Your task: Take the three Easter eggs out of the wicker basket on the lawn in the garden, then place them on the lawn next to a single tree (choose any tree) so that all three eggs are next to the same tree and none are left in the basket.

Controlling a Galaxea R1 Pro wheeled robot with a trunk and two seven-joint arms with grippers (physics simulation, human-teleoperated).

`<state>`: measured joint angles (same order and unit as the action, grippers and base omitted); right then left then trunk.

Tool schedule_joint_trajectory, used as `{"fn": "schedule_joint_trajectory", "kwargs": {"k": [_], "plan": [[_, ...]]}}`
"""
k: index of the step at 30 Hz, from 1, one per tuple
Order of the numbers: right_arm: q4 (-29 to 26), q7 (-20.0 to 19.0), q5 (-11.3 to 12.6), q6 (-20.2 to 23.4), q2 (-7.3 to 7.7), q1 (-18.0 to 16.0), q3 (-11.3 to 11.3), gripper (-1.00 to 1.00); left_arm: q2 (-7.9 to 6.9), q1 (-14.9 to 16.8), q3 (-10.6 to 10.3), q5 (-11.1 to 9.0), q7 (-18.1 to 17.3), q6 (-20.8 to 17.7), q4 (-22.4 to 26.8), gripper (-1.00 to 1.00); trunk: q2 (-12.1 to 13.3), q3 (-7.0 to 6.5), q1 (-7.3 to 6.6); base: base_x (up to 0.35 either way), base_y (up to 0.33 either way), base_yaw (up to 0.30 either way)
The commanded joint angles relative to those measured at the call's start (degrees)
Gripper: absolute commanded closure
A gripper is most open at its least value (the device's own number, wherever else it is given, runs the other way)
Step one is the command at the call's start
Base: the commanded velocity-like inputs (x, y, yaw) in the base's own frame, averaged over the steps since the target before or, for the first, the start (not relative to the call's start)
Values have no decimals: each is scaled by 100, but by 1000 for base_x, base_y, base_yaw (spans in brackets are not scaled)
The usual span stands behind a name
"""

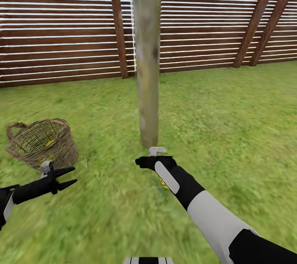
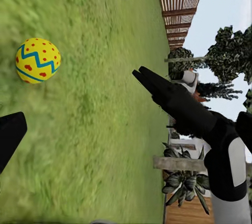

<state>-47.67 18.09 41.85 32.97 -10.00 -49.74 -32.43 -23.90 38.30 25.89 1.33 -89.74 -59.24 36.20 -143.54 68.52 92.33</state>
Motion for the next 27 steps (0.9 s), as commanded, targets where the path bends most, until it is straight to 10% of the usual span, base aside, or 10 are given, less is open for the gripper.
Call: {"fn": "schedule_joint_trajectory", "kwargs": {"k": [1,27], "plan": [[-5,55,55,4,0,-4,-9,-100,0,2,4,17,-26,-61,2,-100,0,-25,-7,-324,0,216],[32,63,0,-62,0,-1,-18,-100,-51,-7,20,6,-26,-61,-24,-100,8,-307,-22,-230,0,239]]}}
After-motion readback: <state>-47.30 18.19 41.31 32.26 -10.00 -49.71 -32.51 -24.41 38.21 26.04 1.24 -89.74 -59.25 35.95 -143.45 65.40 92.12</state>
